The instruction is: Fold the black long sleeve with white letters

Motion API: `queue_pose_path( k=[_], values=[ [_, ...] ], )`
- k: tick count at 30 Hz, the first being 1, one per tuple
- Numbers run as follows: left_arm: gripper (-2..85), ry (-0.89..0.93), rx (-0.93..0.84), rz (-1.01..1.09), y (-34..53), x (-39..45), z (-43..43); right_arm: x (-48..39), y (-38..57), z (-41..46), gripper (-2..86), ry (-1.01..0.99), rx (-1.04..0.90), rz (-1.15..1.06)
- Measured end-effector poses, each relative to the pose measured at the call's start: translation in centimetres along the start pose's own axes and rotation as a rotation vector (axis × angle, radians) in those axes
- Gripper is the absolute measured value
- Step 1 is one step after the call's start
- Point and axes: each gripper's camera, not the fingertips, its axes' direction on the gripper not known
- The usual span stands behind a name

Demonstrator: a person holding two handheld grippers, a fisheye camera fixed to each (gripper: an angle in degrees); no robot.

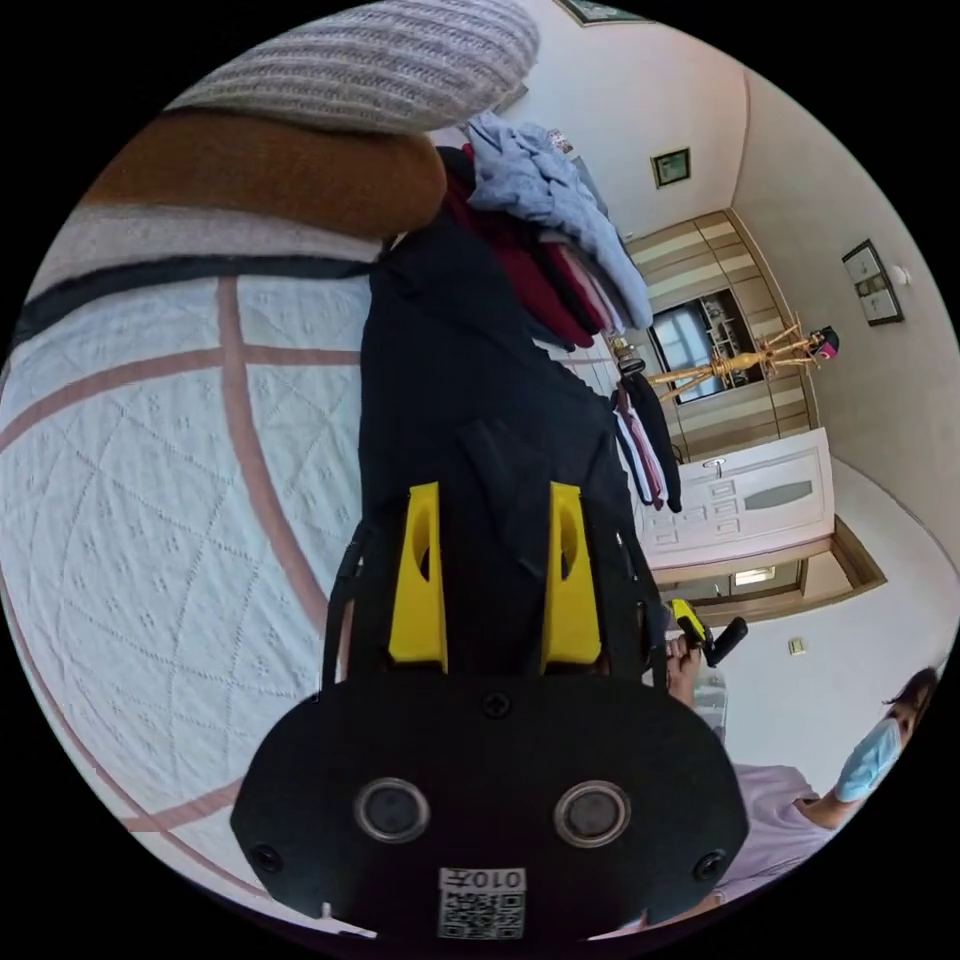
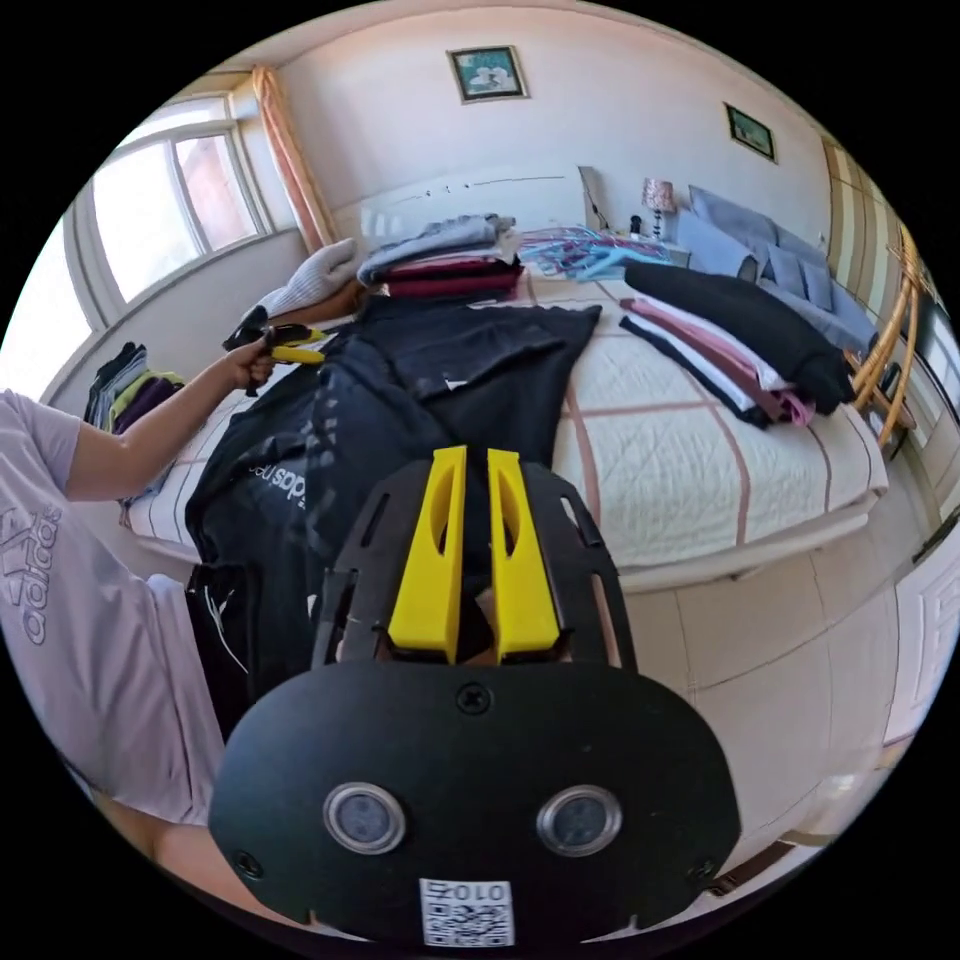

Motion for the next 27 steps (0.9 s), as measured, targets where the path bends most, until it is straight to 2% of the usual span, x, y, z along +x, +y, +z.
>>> queue_pose_path(
  k=[3,6,8,12,15,17,19,21,23,25,27],
  values=[
    [11.6,0.022,0.038,-0.036,-0.8,0.6,0.3,-2.6,-0.5,-0.4,4.5,0.040,0.030,-0.074],
    [8.8,-0.033,0.037,-0.040,-1.5,2.1,0.8,-4.1,-0.2,-0.5,4.1,0.044,0.053,-0.096],
    [5.9,-0.078,0.011,0.006,-1.9,4.2,1.2,-4.5,0.2,-0.2,3.9,0.028,0.056,-0.089],
    [3.5,-0.024,-0.050,0.145,-2.2,8.9,1.3,-5.0,1.5,0.5,3.5,0.020,0.025,-0.057],
    [2.8,-0.013,-0.021,0.369,-1.5,16.2,-1.0,-5.3,2.4,0.6,3.2,0.007,0.013,-0.041],
    [2.7,0.000,0.063,0.707,0.2,23.3,-3.9,-5.5,2.7,0.5,3.1,-0.001,0.007,-0.033],
    [2.9,-0.044,0.163,0.888,1.6,26.3,-5.8,-5.8,2.9,0.5,3.0,-0.002,0.006,-0.026],
    [3.7,-0.116,0.194,0.820,0.8,25.7,-6.3,-6.3,3.1,0.4,2.9,-0.005,0.007,-0.020],
    [5.7,-0.215,0.120,0.493,-2.1,19.9,-4.8,-6.9,3.0,0.5,2.9,0.002,0.004,-0.023],
    [7.1,-0.271,-0.007,0.263,-3.4,14.2,-2.8,-7.6,2.9,0.6,2.9,0.018,-0.013,-0.035],
    [7.6,-0.267,-0.028,0.139,-2.4,10.5,-2.6,-8.9,2.7,0.8,2.8,0.033,-0.046,-0.061]
  ],
)
